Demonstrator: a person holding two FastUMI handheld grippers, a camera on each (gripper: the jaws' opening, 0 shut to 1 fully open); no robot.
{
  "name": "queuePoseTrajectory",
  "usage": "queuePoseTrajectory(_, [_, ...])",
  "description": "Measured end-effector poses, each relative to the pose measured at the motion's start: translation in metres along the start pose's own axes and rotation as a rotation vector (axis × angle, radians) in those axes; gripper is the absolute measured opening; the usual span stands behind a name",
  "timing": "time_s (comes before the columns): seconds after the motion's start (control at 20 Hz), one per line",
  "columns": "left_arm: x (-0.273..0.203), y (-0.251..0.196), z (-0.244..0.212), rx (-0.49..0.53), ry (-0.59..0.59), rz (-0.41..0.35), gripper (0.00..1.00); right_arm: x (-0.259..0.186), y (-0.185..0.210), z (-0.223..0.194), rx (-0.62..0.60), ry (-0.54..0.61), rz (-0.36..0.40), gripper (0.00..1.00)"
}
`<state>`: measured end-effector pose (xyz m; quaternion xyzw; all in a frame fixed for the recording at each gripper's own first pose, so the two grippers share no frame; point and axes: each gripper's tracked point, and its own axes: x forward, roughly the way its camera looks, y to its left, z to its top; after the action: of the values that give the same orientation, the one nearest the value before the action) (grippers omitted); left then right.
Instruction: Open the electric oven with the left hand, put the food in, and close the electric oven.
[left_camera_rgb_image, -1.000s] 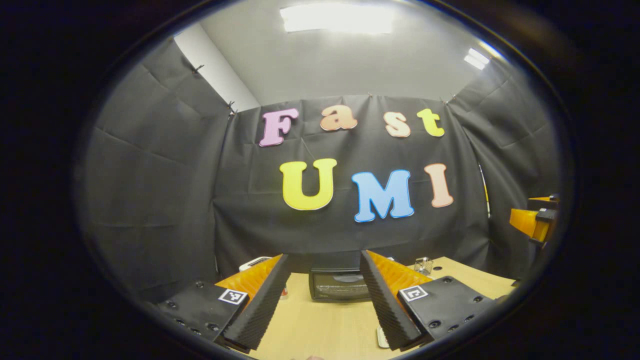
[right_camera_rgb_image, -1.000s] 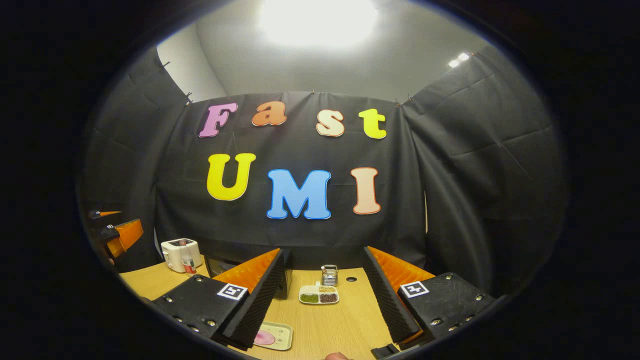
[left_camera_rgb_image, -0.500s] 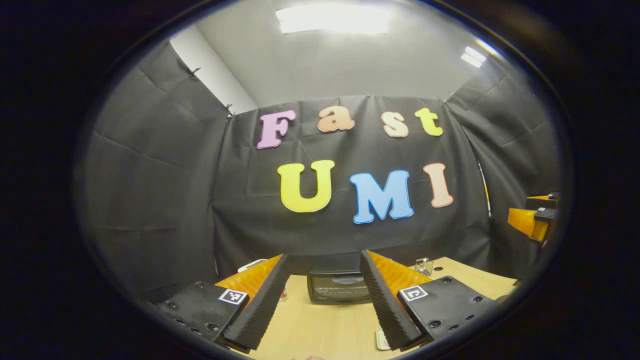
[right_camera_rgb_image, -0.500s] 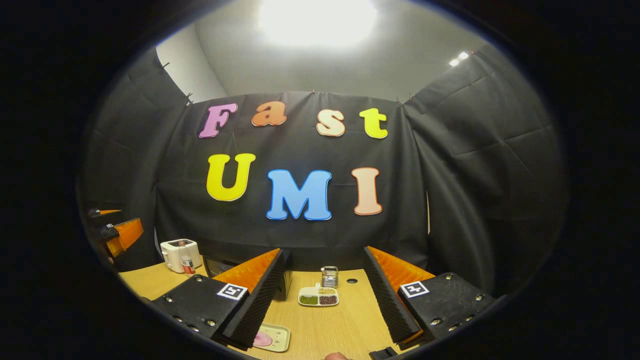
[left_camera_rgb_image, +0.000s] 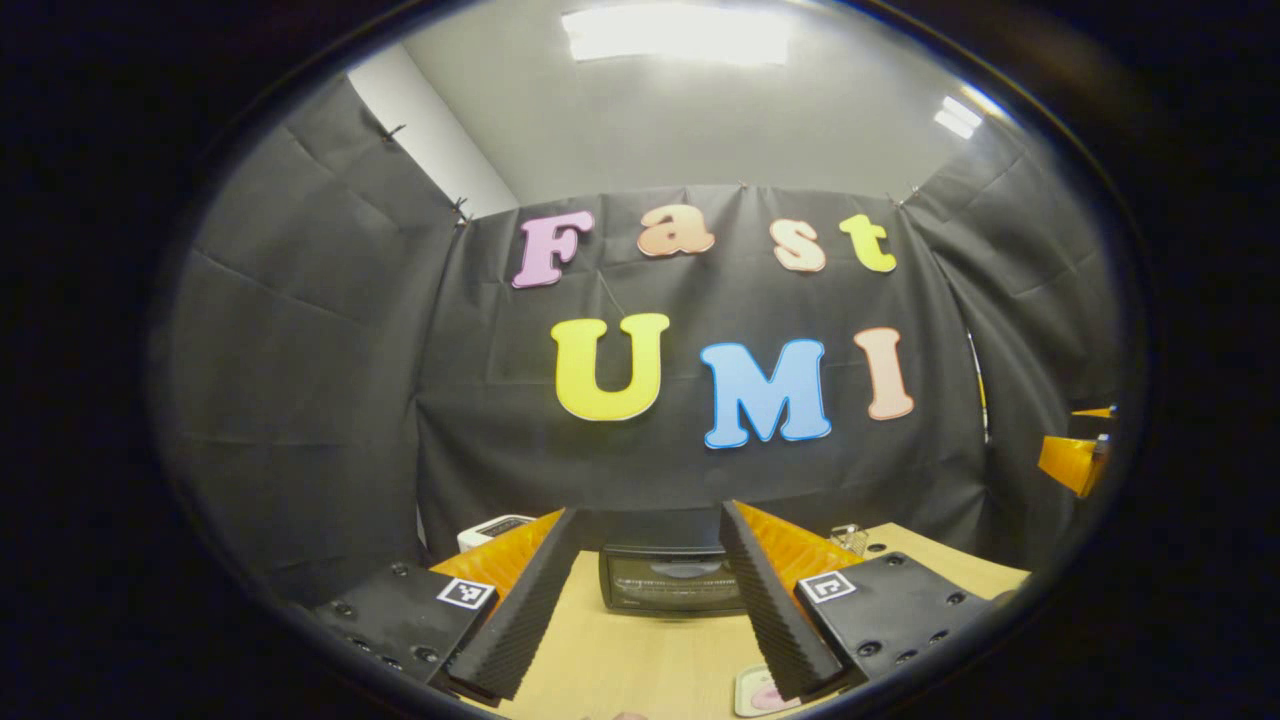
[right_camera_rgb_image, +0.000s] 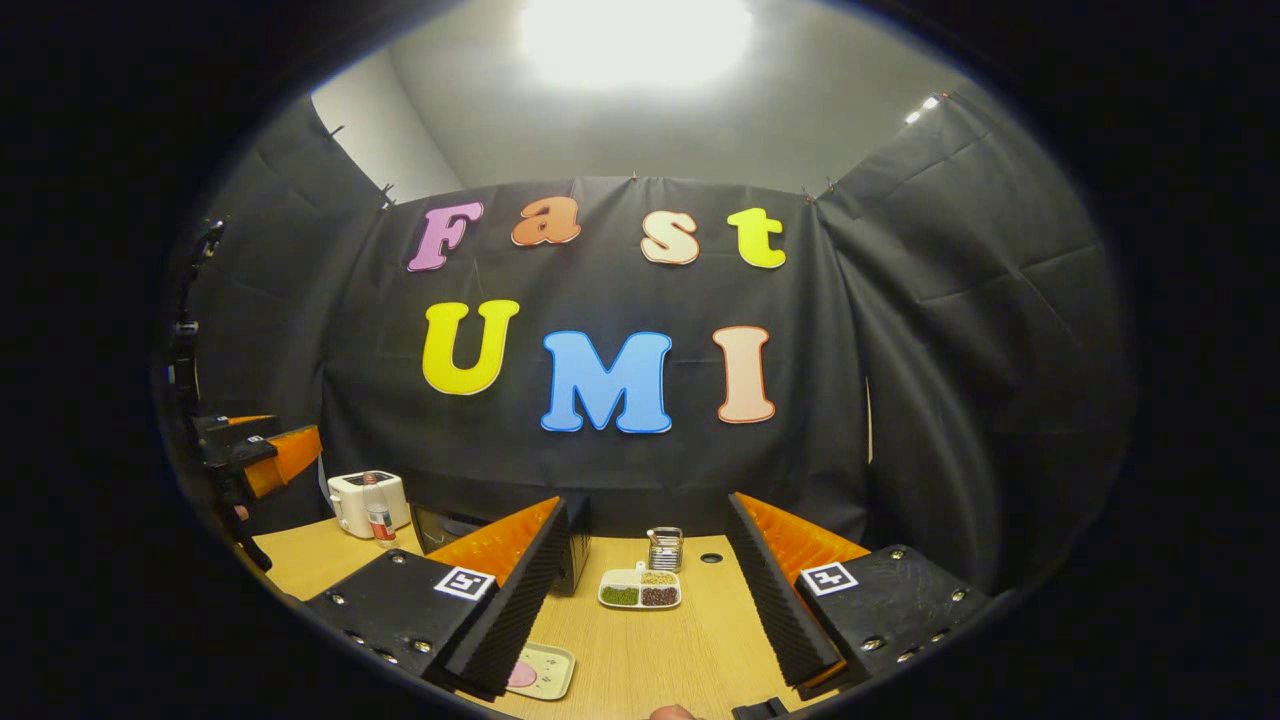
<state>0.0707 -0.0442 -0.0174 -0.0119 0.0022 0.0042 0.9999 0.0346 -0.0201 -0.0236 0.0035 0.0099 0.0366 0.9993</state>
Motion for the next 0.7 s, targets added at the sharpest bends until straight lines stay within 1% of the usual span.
queuePoseTrajectory(0.15, [0.037, -0.001, -0.011, -0.001, 0.008, -0.014, 0.99, 0.011, 0.004, 0.001, -0.005, -0.009, -0.012, 0.95])
queuePoseTrajectory(0.3, [0.078, 0.000, -0.026, -0.010, 0.018, -0.041, 0.99, 0.024, 0.007, 0.004, -0.007, -0.014, -0.048, 0.96])
queuePoseTrajectory(0.35, [0.093, 0.000, -0.029, -0.006, 0.015, -0.050, 0.99, 0.028, 0.007, 0.007, -0.014, -0.021, -0.066, 0.96])
queuePoseTrajectory(0.4, [0.109, 0.001, -0.035, 0.001, 0.016, -0.058, 0.95, 0.032, 0.006, 0.007, -0.021, -0.022, -0.087, 0.96])
queuePoseTrajectory(0.45, [0.124, 0.001, -0.039, 0.009, 0.021, -0.067, 0.99, 0.035, 0.006, 0.007, -0.029, -0.020, -0.106, 0.96])
queuePoseTrajectory(0.7, [0.184, -0.011, -0.083, -0.007, 0.073, -0.129, 0.99, 0.041, 0.003, 0.005, -0.047, -0.006, -0.204, 0.96])
